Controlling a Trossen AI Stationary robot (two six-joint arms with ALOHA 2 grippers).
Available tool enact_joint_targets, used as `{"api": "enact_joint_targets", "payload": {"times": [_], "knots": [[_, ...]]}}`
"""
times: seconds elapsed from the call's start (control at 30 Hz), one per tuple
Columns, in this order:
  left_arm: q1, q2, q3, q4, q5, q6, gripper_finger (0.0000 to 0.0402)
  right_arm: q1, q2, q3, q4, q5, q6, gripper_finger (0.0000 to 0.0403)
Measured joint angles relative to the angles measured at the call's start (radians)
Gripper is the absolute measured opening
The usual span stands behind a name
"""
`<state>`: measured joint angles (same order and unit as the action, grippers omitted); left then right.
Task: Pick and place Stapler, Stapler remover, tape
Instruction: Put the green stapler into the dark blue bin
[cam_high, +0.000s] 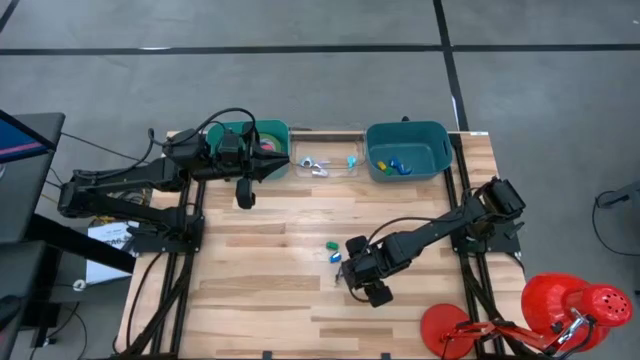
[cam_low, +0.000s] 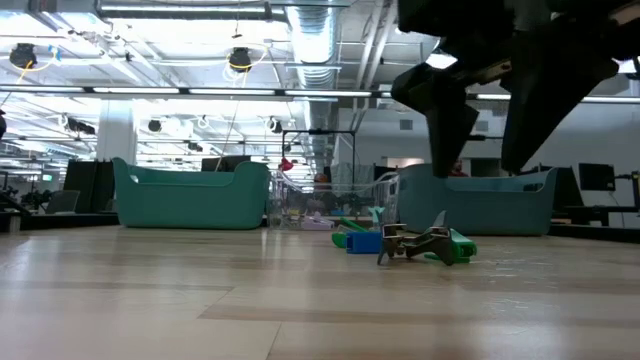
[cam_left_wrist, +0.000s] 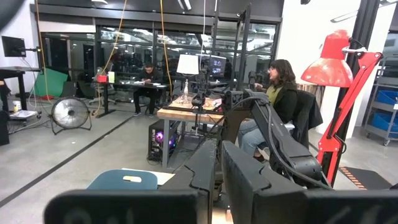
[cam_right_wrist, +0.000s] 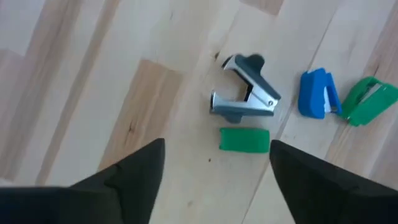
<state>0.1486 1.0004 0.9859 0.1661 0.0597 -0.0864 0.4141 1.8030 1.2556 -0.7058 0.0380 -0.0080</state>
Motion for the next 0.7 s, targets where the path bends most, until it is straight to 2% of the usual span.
{"api": "enact_joint_targets", "payload": {"times": [0.37,0.7], "knots": [[0.000,0.000,0.000,0.000,0.000,0.000,0.0021,-0.041,0.018,0.000,0.000,-0.010,-0.051,0.0329],[0.000,0.000,0.000,0.000,0.000,0.000,0.0021,-0.083,0.018,0.000,0.003,-0.015,-0.128,0.0332]]}}
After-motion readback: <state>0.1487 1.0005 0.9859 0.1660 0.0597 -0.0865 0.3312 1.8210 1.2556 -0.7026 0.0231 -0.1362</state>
